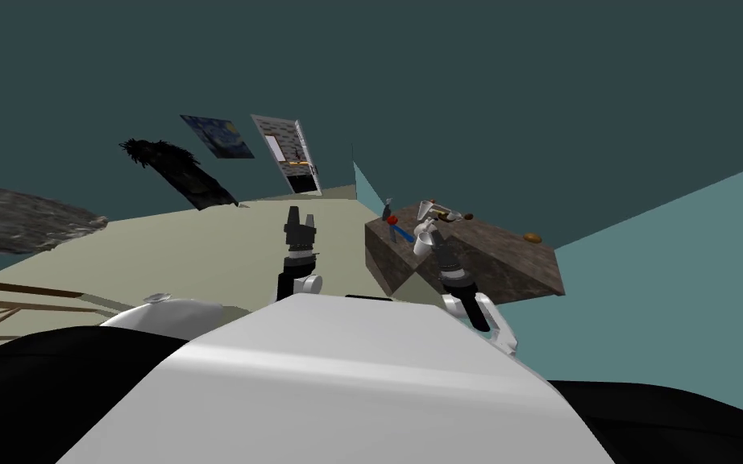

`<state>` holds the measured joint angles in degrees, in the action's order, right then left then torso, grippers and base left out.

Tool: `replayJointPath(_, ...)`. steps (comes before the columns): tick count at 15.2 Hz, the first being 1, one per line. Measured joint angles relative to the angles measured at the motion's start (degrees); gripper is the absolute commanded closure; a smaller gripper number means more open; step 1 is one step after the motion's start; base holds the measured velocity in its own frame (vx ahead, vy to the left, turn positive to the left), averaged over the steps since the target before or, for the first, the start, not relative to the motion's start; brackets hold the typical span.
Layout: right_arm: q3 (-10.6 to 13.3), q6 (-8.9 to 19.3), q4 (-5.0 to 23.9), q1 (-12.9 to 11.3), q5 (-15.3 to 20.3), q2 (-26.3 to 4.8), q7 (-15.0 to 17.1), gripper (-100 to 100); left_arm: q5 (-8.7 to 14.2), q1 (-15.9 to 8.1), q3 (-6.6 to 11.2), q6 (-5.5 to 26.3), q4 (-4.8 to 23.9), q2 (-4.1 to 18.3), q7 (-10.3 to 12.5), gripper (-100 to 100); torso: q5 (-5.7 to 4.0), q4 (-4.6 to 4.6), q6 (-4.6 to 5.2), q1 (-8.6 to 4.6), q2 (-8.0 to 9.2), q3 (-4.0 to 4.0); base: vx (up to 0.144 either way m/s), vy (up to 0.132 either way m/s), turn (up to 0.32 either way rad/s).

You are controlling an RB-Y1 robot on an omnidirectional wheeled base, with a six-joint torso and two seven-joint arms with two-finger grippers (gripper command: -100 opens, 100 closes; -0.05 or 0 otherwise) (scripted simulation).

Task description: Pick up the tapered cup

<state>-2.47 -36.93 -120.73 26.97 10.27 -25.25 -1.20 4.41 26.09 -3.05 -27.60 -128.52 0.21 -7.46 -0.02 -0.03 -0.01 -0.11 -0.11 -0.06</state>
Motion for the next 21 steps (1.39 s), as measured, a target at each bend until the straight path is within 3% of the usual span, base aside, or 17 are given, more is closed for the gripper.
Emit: replayJointPath(21,-1.80,-2.53,11.63,-0.31,8.85,-24.37,-2.23,-100,0.00,0.00,0.00,0.00,0.00,0.00,0.00,0,0.01,0.01,0.01,0.07,0.03,0.02,0.017,-0.016,0.065)
